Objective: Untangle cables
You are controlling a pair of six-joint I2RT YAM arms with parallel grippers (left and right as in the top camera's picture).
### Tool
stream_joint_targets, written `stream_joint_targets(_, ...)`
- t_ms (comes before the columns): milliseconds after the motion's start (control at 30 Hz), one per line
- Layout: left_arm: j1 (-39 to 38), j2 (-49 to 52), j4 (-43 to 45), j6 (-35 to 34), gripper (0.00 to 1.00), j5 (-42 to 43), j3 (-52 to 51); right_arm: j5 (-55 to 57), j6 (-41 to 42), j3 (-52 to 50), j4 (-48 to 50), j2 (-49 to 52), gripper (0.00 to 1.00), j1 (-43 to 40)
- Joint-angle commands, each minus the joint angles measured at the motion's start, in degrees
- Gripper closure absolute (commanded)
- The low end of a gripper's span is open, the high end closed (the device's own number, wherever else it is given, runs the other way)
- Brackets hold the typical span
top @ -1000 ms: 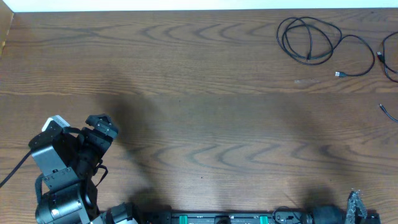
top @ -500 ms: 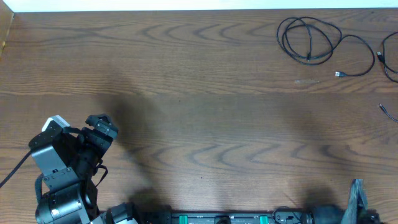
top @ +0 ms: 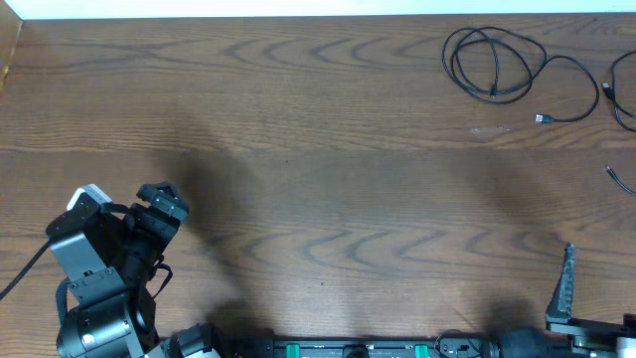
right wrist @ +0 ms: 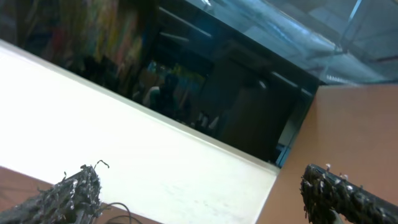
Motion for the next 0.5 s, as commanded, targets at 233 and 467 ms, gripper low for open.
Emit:
stream_joint_targets(233, 0.2, 0.0, 0.0, -0.2, 0.04, -0.4, 1.5, -2.4, 3.6, -0.2, -1.6, 0.1, 0.01, 0.3)
stream_joint_targets(467, 0.2, 0.0, 0.0, -0.2, 0.04, -0.4, 1.5, -4.6, 3.6, -0.5, -4.7, 0.1, 0.01, 0.3)
